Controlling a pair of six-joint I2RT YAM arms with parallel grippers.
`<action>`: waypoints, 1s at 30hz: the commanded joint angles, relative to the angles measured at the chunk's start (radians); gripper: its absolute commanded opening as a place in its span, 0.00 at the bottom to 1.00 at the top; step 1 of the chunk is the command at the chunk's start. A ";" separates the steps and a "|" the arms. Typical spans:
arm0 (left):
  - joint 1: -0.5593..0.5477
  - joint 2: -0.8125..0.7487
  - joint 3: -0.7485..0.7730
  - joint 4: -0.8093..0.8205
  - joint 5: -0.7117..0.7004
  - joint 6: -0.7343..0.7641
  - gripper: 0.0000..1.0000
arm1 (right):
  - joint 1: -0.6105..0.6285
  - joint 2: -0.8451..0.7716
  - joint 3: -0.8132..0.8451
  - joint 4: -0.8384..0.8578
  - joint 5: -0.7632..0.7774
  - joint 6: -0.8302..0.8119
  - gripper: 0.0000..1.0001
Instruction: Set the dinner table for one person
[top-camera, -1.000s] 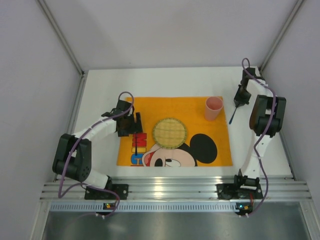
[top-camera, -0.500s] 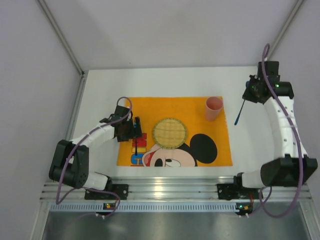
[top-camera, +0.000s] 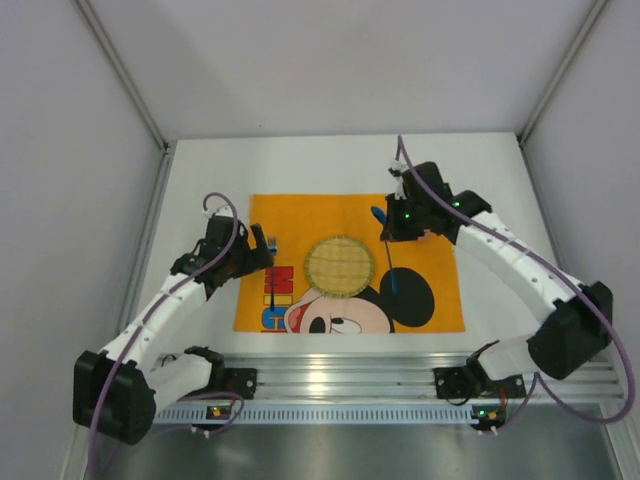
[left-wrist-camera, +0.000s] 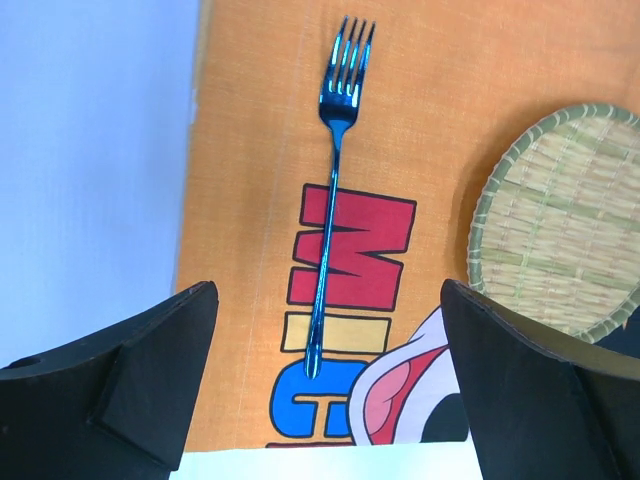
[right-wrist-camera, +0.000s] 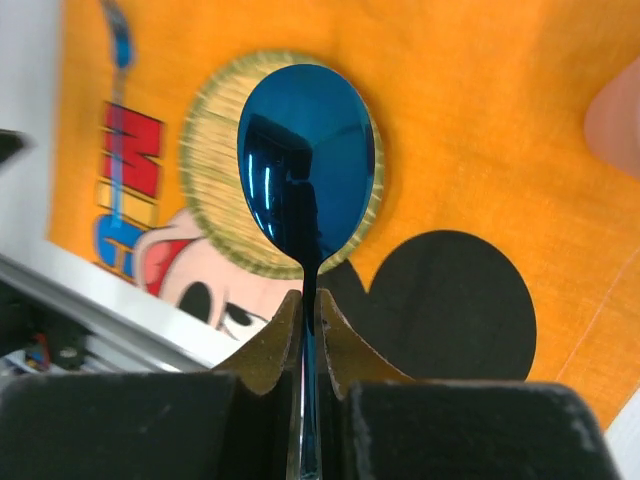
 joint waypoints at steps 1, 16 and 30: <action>-0.002 -0.088 -0.006 -0.085 -0.084 -0.061 0.98 | 0.018 0.112 -0.078 0.083 0.041 -0.005 0.00; -0.011 -0.384 0.027 -0.352 -0.069 -0.230 0.98 | 0.031 0.269 -0.217 0.233 0.314 0.168 0.38; -0.011 -0.427 0.125 -0.415 -0.109 -0.172 0.98 | 0.177 -0.282 -0.266 0.138 0.357 0.116 1.00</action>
